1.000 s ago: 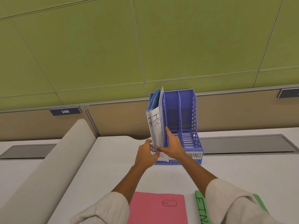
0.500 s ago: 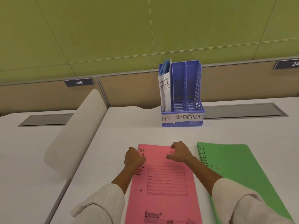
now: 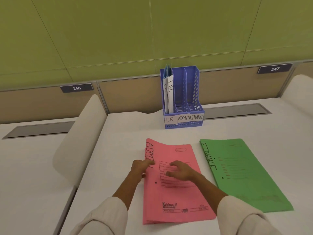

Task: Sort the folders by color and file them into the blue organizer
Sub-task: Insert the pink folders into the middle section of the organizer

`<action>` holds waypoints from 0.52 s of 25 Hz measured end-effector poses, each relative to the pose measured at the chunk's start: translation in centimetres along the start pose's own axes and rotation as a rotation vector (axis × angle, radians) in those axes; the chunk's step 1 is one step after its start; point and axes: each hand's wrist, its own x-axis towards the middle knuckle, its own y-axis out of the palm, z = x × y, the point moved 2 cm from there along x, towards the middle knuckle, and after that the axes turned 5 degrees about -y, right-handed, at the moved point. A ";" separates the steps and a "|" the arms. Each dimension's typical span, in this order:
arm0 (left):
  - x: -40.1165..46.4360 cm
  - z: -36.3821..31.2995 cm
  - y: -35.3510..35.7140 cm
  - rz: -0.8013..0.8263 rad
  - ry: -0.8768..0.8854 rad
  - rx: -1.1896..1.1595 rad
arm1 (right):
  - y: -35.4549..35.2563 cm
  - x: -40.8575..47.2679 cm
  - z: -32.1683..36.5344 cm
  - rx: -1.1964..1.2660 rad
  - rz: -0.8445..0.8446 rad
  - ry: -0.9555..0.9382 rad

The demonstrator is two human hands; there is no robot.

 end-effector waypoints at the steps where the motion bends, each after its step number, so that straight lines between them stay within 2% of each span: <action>1: -0.9 -0.6 0.1 0.119 -0.018 -0.101 | 0.2 -0.6 0.7 0.088 -0.004 -0.016; 4: -4.1 -2.1 1.0 0.498 0.019 -0.191 | -0.2 -2.3 3.3 0.238 -0.069 -0.092; 6: -5.5 -2.9 2.0 0.643 0.108 -0.180 | -1.5 -3.2 4.8 0.273 -0.100 -0.113; 11: -8.5 -7.9 2.3 0.797 0.351 -0.098 | -7.0 -6.1 7.9 0.362 -0.187 -0.220; 13: -10.0 -11.0 1.9 0.800 0.475 0.000 | -9.8 -7.0 9.6 0.423 -0.219 -0.294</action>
